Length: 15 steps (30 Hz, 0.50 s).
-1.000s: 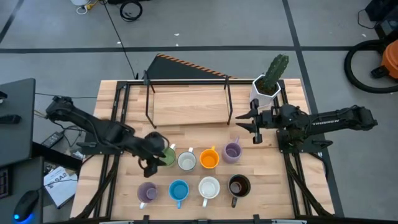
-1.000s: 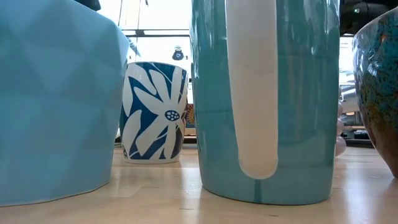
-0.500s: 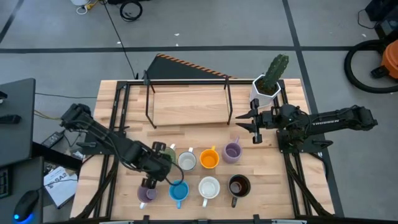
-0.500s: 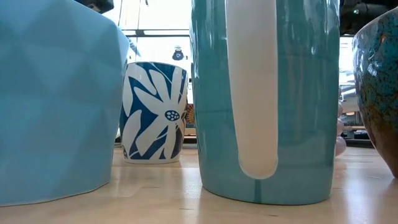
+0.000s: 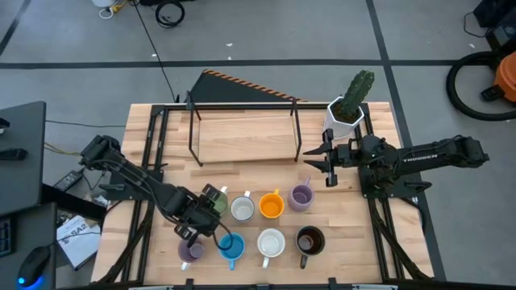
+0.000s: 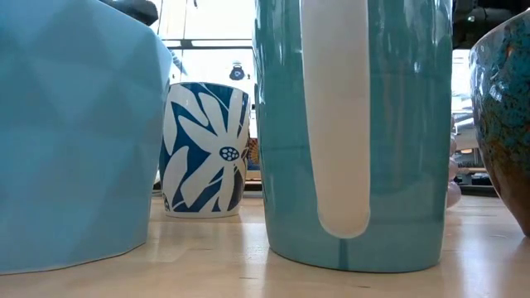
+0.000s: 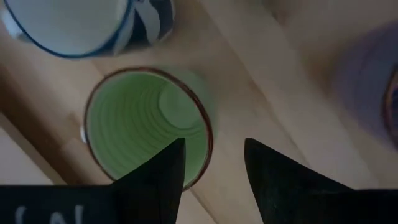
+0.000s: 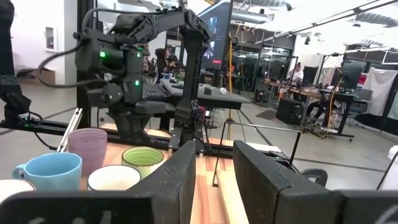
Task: Place coffee mugs
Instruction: Put the light green mug on the shelf
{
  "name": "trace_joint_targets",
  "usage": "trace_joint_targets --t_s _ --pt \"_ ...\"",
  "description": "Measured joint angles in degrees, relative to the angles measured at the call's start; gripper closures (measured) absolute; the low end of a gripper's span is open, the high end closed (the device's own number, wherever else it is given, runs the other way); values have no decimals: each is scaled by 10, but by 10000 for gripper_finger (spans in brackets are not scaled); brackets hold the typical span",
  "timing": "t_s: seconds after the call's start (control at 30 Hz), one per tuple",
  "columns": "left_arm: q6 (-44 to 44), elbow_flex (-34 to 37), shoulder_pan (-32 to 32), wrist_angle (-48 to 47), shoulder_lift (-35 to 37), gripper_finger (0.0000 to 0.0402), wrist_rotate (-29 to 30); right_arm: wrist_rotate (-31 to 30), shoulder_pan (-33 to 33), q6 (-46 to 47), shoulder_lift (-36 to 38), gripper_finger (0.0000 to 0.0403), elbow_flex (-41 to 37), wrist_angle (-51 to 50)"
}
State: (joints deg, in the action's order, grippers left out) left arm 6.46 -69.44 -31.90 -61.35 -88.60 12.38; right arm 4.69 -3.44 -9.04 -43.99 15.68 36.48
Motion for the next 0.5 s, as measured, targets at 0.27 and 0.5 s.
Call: trace_joint_targets --t_s 0.27,0.5 --pt "2 39 3 21 0 230 6 -1 0 -1 0 289 0 1" --pt "3 68 9 50 0 230 5 -1 0 -2 0 289 0 3"
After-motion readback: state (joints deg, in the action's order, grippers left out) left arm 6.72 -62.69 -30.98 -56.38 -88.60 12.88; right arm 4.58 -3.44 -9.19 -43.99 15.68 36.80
